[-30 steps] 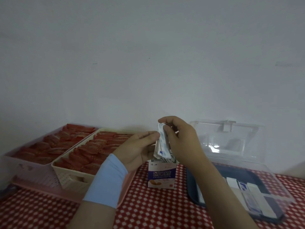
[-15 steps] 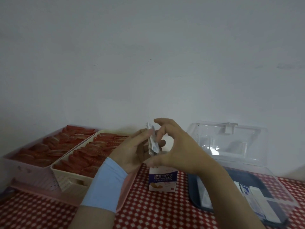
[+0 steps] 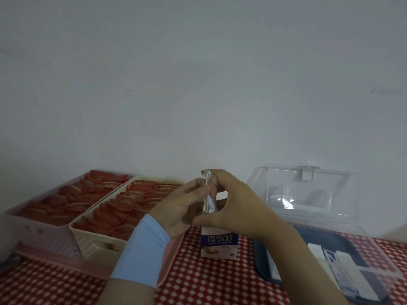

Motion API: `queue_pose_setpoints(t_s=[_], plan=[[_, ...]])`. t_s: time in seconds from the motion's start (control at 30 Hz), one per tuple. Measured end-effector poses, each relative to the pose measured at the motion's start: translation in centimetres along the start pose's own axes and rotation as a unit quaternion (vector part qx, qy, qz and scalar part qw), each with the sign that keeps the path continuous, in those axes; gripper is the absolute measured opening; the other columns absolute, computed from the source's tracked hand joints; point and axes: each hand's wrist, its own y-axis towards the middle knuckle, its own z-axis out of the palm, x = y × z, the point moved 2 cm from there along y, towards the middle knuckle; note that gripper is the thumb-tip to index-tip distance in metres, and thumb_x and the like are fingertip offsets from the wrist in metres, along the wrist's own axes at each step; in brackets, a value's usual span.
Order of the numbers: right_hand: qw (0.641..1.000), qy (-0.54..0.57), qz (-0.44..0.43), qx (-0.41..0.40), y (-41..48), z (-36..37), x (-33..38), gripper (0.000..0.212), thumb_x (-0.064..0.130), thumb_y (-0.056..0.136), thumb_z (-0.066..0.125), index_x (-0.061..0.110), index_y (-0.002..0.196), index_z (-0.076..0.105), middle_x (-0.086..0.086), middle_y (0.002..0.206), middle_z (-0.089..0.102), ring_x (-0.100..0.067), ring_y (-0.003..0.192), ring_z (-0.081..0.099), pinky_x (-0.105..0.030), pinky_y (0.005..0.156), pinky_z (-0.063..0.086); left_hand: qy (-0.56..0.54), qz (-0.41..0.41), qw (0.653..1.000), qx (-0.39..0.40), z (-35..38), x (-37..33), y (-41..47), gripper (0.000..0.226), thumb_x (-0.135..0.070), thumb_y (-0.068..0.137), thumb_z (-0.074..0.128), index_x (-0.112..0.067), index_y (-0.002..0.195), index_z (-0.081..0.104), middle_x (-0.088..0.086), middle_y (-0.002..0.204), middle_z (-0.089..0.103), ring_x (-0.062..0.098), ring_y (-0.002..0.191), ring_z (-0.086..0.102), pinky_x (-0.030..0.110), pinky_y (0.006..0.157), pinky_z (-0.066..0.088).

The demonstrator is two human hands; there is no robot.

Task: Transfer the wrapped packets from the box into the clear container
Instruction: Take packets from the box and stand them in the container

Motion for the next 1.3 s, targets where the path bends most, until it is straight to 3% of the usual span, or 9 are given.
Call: queue_pose_setpoints(t_s=[0.13,0.43,0.6,0.7,0.87,1.0,1.07,1.17,1.3], plan=[[0.999,0.02,0.021,0.022,-0.2,-0.4,-0.1,0.057,0.026,0.061,0.095,0.014,0.101,0.056,0.01,0.104,0.065,-0.006,0.098,0.067,-0.028,0.08,0.06,-0.02,0.005,1.0,-0.006,0.4,0.1,-0.1,0.029,-0.02,0.083,0.072,-0.004,0.102,0.059,0.017,0.099,0.065,0.032,0.09,0.068,0.038,0.072,0.059],[0.998,0.015,0.022,0.051,-0.5,-0.9,0.2,0.056,0.028,0.062,0.095,0.015,0.102,0.058,0.025,0.142,0.048,0.006,0.114,0.058,-0.016,0.085,0.055,-0.009,0.002,1.0,0.014,0.7,0.0,-0.3,0.041,-0.019,0.085,0.068,-0.005,0.12,0.052,0.02,0.12,0.064,0.033,0.098,0.068,0.041,0.08,0.059],[0.977,0.198,0.075,-0.001,-0.4,-2.6,-0.4,0.033,0.024,0.089,0.071,0.022,0.119,0.058,-0.006,0.11,0.07,-0.015,0.099,0.07,-0.03,0.084,0.057,0.018,-0.006,1.0,0.014,0.9,-0.3,-0.8,0.034,-0.02,0.085,0.07,0.002,0.108,0.057,0.015,0.098,0.07,0.026,0.082,0.072,0.038,0.071,0.06],[0.986,0.143,0.086,-0.022,-0.5,-3.5,-0.7,0.038,0.006,0.096,0.063,0.02,0.131,0.06,0.003,0.087,0.072,-0.008,0.08,0.069,-0.022,0.079,0.053,0.021,-0.026,0.999,0.024,2.0,0.0,-1.1,0.024,-0.012,0.086,0.062,0.002,0.105,0.057,0.015,0.095,0.073,0.025,0.074,0.073,0.035,0.064,0.06],[0.987,0.096,0.122,0.042,-2.3,-5.1,-0.8,0.016,0.01,0.098,0.061,0.015,0.091,0.075,0.003,0.069,0.068,-0.011,0.074,0.064,-0.024,0.084,0.055,0.059,-0.062,0.994,0.062,3.2,0.9,-0.9,0.033,-0.013,0.087,0.061,0.005,0.114,0.056,0.013,0.105,0.073,0.026,0.081,0.074,0.033,0.067,0.06],[0.992,0.052,0.118,0.008,-3.4,-7.1,-0.9,0.016,0.008,0.097,0.062,0.009,0.088,0.074,-0.008,0.082,0.075,-0.016,0.078,0.068,-0.036,0.086,0.056,0.077,-0.08,0.993,0.025,4.8,1.4,-0.4,0.024,-0.017,0.089,0.067,-0.002,0.105,0.058,0.02,0.11,0.07,0.033,0.09,0.071,0.039,0.076,0.059],[0.992,-0.007,0.123,-0.027,-3.7,-8.2,-0.9,0.017,0.011,0.097,0.062,0.014,0.086,0.074,-0.003,0.082,0.075,-0.01,0.073,0.068,-0.036,0.081,0.057,0.237,-0.053,0.969,-0.047,6.1,0.9,-0.5,0.012,-0.02,0.091,0.068,-0.009,0.095,0.065,0.014,0.101,0.074,0.025,0.087,0.071,0.033,0.077,0.057],[0.987,-0.078,0.131,-0.055,-4.2,-9.6,-0.4,0.021,0.017,0.098,0.061,0.027,0.083,0.071,0.005,0.078,0.071,-0.002,0.066,0.067,-0.026,0.068,0.055,0.505,0.023,0.855,-0.116,8.4,-0.1,-1.1,0.008,-0.028,0.089,0.07,-0.02,0.089,0.072,-0.003,0.084,0.076,0.007,0.073,0.07,0.01,0.064,0.05],[0.987,-0.053,0.144,-0.054,-5.1,-10.6,0.5,0.015,0.016,0.099,0.059,0.026,0.092,0.069,0.002,0.083,0.073,-0.009,0.071,0.072,-0.03,0.067,0.059,0.475,0.046,0.867,-0.142,10.5,0.5,-1.1,0.006,-0.02,0.089,0.07,-0.015,0.088,0.074,0.003,0.08,0.076,0.017,0.066,0.071,0.015,0.06,0.055]])
